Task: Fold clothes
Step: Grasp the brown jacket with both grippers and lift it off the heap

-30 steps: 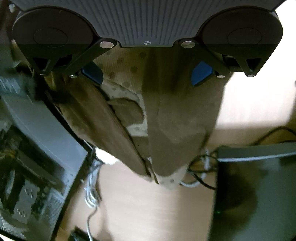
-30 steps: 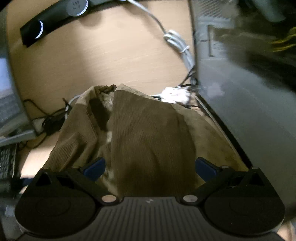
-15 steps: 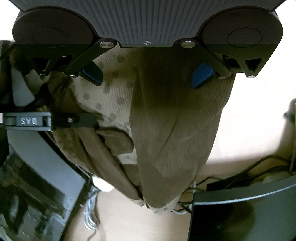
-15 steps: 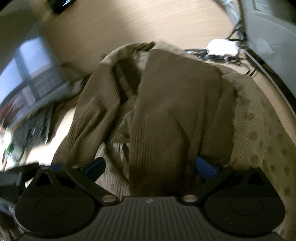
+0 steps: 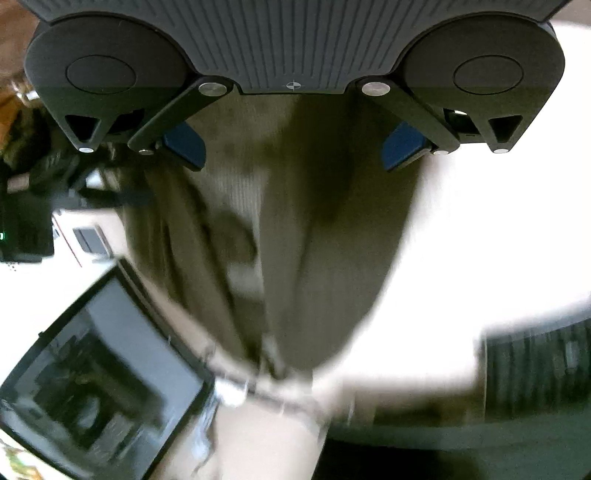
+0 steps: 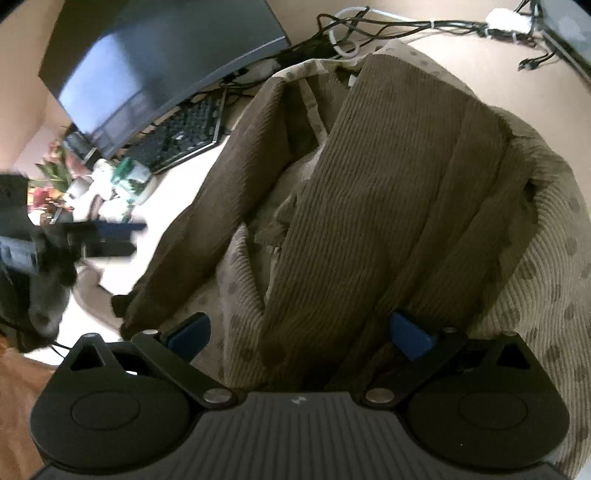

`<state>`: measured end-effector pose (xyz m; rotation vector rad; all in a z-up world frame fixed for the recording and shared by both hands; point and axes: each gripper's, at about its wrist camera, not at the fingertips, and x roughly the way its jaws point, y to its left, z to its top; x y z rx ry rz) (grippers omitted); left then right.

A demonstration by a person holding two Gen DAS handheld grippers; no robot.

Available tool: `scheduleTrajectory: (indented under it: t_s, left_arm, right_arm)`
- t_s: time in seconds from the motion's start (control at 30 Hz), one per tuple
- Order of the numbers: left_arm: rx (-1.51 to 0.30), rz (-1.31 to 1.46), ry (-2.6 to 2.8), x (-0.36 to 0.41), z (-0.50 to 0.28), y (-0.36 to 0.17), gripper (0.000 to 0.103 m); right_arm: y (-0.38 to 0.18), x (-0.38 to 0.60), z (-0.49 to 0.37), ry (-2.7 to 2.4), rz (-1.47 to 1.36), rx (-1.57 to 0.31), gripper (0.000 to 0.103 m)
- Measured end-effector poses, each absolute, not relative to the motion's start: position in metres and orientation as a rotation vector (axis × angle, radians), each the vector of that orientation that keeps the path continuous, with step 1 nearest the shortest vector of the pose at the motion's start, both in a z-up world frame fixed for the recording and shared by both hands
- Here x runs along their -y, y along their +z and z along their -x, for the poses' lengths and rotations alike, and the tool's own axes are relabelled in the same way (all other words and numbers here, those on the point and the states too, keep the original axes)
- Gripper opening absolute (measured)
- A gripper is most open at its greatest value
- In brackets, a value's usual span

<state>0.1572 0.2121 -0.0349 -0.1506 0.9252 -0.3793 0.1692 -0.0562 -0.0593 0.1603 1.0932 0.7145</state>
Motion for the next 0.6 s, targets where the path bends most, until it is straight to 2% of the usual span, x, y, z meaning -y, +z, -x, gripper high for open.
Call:
scheduleTrajectory:
  t_s: [0.2, 0.33, 0.37, 0.4, 0.43, 0.47, 0.5, 0.6]
  left_arm:
    - [-0.853, -0.083, -0.355, -0.152, -0.213, -0.048, 0.103]
    - [-0.821, -0.262, -0.322, -0.121, -0.216, -0.068, 0.102]
    - [-0.816, -0.273, -0.32, -0.119, -0.217, -0.071, 0.099]
    - [-0.816, -0.278, -0.318, -0.119, -0.218, -0.073, 0.093]
    - [-0.819, -0.287, -0.312, -0.119, -0.22, -0.074, 0.066]
    - [-0.821, -0.291, -0.304, -0.12, -0.221, -0.076, 0.055]
    - [-0.823, -0.293, -0.296, -0.121, -0.223, -0.079, 0.053]
    - [-0.816, -0.212, -0.296, -0.138, -0.227, -0.072, 0.025]
  right_arm:
    - [-0.052, 0.048, -0.157, 0.645, -0.049, -1.053, 0.103]
    - [-0.032, 0.053, -0.143, 0.459, 0.081, -0.903, 0.103]
    - [-0.028, 0.052, -0.14, 0.42, 0.114, -0.866, 0.103]
    - [-0.026, 0.05, -0.141, 0.398, 0.131, -0.845, 0.103]
    - [-0.024, 0.048, -0.142, 0.382, 0.143, -0.829, 0.103]
    - [-0.023, 0.045, -0.144, 0.366, 0.155, -0.813, 0.103]
    - [-0.021, 0.042, -0.145, 0.349, 0.166, -0.797, 0.103]
    - [-0.019, 0.026, -0.157, 0.327, 0.192, -0.772, 0.103]
